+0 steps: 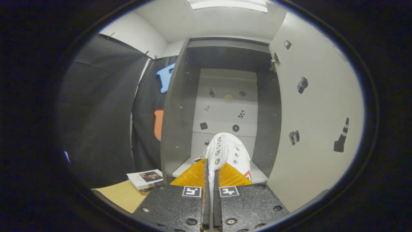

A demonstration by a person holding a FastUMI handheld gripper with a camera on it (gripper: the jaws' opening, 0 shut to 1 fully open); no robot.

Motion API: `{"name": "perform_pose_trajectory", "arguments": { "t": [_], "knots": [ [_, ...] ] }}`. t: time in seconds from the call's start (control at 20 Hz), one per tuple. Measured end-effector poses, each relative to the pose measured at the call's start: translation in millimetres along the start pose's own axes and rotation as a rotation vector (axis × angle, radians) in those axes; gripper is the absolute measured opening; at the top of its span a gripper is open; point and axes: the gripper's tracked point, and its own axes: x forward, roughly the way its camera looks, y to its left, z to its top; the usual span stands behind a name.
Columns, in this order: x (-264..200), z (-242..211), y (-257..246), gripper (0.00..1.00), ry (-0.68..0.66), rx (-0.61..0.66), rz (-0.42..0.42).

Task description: Open the shoe cabinet door, grab the shoes and put them into the shoe cabinet, then close the shoe cabinet door.

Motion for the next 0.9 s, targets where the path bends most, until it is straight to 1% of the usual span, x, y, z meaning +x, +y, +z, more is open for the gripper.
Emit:
{"name": "perform_pose_trajectory", "arguments": {
  "t": [0.05,0.15,0.4,0.55,0.75,0.9],
  "knots": [
    [9,2,-7,0.07,-0.003,-0.017,-0.026],
    [30,0,-15,0.07,0.008,-0.043,-0.048],
    [94,-11,-43,0.07,0.066,-0.015,-0.065],
    [140,-22,-59,0.07,0.110,-0.006,-0.092],
    [196,-38,-76,0.07,0.154,0.046,-0.119],
    [229,-62,-81,0.08,0.217,0.012,-0.114]
  ]
}}
